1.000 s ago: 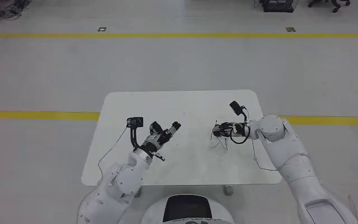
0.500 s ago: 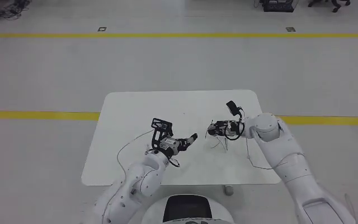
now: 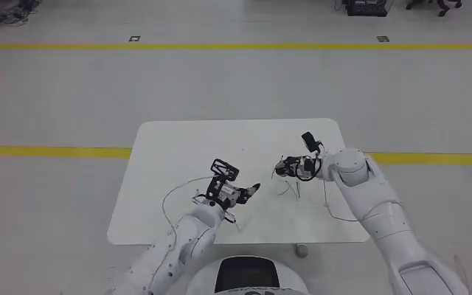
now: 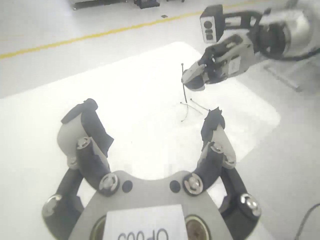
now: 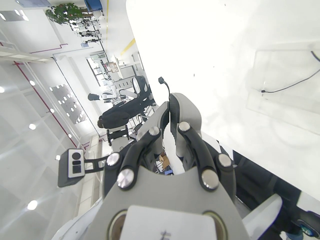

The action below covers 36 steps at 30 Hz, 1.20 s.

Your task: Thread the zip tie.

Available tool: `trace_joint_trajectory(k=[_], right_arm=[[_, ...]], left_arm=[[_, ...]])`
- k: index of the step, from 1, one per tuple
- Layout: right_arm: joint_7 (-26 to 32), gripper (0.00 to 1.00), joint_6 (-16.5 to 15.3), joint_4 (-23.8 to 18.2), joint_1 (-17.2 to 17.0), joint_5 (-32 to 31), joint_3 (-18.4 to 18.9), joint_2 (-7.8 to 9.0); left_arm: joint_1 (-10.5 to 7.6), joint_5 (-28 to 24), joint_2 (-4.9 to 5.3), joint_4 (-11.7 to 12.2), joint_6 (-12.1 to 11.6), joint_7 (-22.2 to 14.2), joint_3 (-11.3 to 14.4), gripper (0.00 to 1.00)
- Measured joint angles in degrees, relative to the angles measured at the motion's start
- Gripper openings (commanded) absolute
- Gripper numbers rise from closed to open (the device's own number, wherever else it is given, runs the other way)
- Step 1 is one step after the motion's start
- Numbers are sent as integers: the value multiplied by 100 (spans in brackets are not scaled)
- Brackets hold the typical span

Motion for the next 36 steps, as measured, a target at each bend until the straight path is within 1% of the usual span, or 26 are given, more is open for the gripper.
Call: trace_joint_trajectory(k=[2,3,4,11,14,16,17,20,21,22,24,25,29,31,32,33,34,36], right_arm=[[0,0,117,34,38,83,-3,-6],[-3,0,136,45,58,122,-2,-7],[-8,0,135,48,65,133,0,-7],[-31,0,117,43,50,143,3,-8],[-198,0,134,68,-20,305,11,-21],[-234,0,137,193,-1,476,7,-35],[-236,0,137,283,30,584,-7,-46],[-243,0,137,492,114,854,-44,-73],[-271,0,137,555,148,942,-67,-83],[-290,0,137,579,163,971,-78,-87],[-300,0,136,586,169,975,-83,-87],[-300,0,136,583,168,972,-83,-87],[-298,0,136,580,165,969,-81,-87],[-344,0,127,557,125,1025,-88,-94],[-353,0,131,543,99,1100,-98,-102],[-334,0,134,548,95,1157,-105,-105],[-297,0,136,568,102,1213,-113,-108],[-184,0,137,655,151,1327,-130,-112]], left_arm=[[-57,375,-3,33,-61,-130,127,100],[-91,587,-6,54,-102,-180,195,100],[-101,675,-7,61,-106,-193,215,100],[-111,702,-7,75,-121,-172,228,100],[-190,1119,-20,133,-248,-115,397,100],[-311,1539,-38,213,-240,-168,578,100],[-443,1658,-36,294,-207,-218,706,100],[-837,1582,8,548,-49,-292,1095,100],[-1031,1570,40,673,74,-295,1296,100],[-1177,1569,71,767,191,-280,1448,100],[-1408,1572,122,898,457,-239,1695,100],[-1419,1573,126,906,475,-235,1710,100],[-1397,1573,123,899,421,-235,1688,100],[-1449,1573,133,967,346,-160,1733,100],[-1518,1573,150,1041,295,-66,1797,100],[-1579,1573,166,1101,303,3,1856,100],[-1646,1573,186,1161,338,67,1929,100],[-1855,1573,243,1297,415,195,2181,100]])
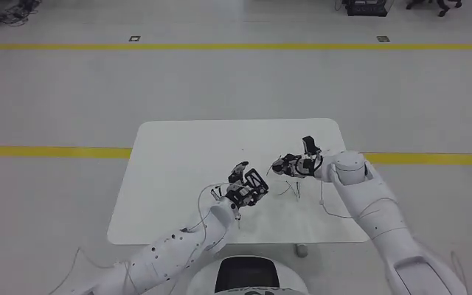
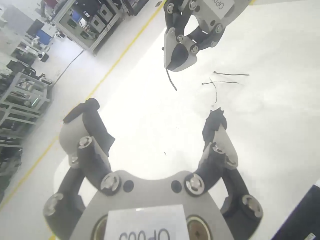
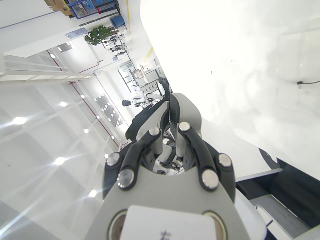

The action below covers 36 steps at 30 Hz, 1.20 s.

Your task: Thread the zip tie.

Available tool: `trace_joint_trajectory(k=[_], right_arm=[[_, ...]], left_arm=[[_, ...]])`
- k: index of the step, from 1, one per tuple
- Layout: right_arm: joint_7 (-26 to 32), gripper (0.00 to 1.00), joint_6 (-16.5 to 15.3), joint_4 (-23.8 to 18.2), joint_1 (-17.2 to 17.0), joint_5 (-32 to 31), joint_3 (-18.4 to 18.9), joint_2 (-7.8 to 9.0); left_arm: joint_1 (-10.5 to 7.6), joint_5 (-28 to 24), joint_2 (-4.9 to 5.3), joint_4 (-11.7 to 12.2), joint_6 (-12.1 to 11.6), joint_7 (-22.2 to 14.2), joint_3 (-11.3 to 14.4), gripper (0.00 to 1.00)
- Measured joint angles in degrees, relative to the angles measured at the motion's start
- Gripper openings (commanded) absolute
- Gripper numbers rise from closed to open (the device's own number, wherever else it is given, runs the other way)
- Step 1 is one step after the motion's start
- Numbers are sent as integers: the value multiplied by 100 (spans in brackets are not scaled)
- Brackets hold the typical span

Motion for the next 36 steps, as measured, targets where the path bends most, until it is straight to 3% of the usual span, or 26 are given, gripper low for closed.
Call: trace_joint_trajectory(k=[7,14,16,19,21,25,32,36], right_arm=[[277,0,0,325,203,250,-92,-6],[267,0,-6,324,202,255,-92,-6],[264,0,-8,287,139,358,-104,-14],[457,0,0,383,153,550,-98,-10],[618,0,0,513,207,657,-116,-6],[979,0,0,770,340,794,-225,-8],[997,0,-1,785,351,794,-232,-8],[891,0,-3,683,248,923,-260,-22]], left_arm=[[-641,0,175,240,483,631,887,100],[-661,0,178,291,452,653,874,100],[-850,0,199,470,405,754,1050,100],[-1332,0,245,782,520,1003,1603,100],[-1548,0,264,935,562,1180,1817,100],[-1576,0,274,1038,551,1744,1772,100],[-1578,0,274,1047,541,1685,1773,100],[-1632,0,267,1145,101,1900,1773,100]])
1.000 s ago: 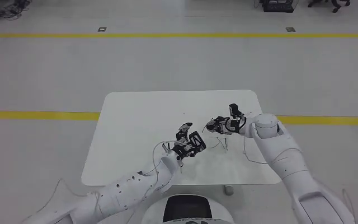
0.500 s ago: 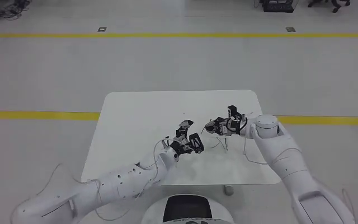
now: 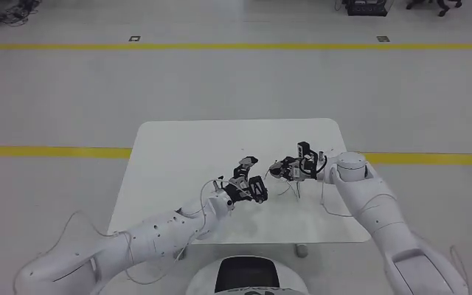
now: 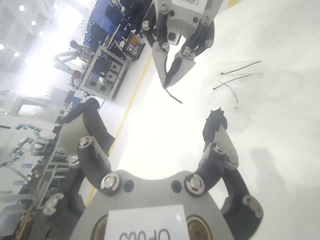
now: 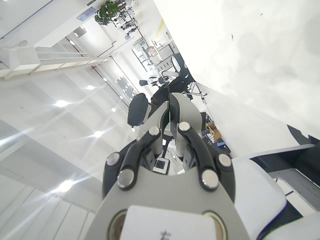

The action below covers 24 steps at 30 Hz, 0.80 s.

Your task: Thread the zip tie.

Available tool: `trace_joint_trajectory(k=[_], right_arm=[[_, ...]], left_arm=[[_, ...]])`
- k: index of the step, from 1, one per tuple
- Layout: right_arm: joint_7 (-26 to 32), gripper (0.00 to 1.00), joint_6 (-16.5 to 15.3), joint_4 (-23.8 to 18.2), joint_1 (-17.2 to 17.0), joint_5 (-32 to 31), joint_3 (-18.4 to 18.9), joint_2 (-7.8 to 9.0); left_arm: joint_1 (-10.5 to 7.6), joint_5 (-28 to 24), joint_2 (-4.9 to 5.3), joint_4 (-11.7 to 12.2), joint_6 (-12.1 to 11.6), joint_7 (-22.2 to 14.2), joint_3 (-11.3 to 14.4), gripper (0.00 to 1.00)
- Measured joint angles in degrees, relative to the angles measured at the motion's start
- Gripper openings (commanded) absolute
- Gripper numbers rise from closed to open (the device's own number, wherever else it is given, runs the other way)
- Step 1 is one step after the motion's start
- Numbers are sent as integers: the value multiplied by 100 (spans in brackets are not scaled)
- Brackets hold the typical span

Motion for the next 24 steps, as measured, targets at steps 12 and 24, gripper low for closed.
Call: trace_joint_trajectory(k=[12,24], right_arm=[[-37,0,-27,-81,-66,147,-28,-5],[-124,0,2,-216,-118,253,-42,36]], left_arm=[[-21,-1,-30,43,-135,126,-89,100],[-27,0,-61,124,-293,292,-78,49]])
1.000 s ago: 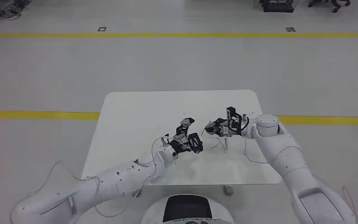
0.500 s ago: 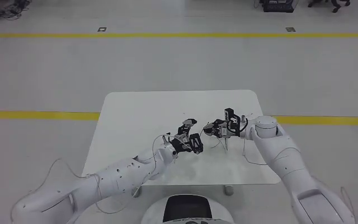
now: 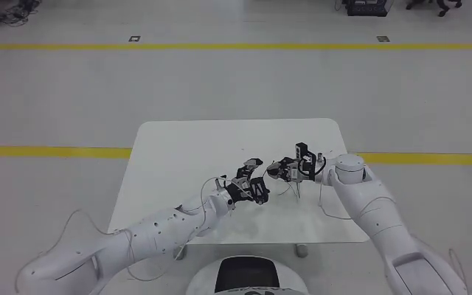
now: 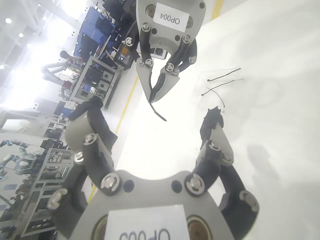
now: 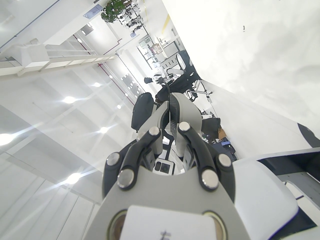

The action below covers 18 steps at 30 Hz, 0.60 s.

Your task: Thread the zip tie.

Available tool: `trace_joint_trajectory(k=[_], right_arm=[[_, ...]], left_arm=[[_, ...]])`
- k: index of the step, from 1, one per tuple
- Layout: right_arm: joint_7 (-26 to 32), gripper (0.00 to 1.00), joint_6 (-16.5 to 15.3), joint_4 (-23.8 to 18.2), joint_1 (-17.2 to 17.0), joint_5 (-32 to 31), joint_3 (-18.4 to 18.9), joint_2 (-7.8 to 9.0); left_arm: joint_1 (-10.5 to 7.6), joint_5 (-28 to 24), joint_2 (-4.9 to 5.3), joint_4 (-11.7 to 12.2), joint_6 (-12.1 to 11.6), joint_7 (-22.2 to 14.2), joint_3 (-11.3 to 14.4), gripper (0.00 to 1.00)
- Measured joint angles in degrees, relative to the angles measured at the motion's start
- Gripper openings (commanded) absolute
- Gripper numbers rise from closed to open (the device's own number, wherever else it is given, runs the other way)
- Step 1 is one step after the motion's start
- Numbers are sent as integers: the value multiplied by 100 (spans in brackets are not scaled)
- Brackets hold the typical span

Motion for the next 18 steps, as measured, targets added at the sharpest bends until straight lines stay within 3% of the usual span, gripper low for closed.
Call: trace_joint_trajectory(k=[10,18], right_arm=[[-63,0,0,-18,18,36,-90,14],[-122,0,0,-17,37,57,-137,26]], left_arm=[[-14,0,-24,47,-63,47,18,44],[-6,0,-37,72,-72,38,4,29]])
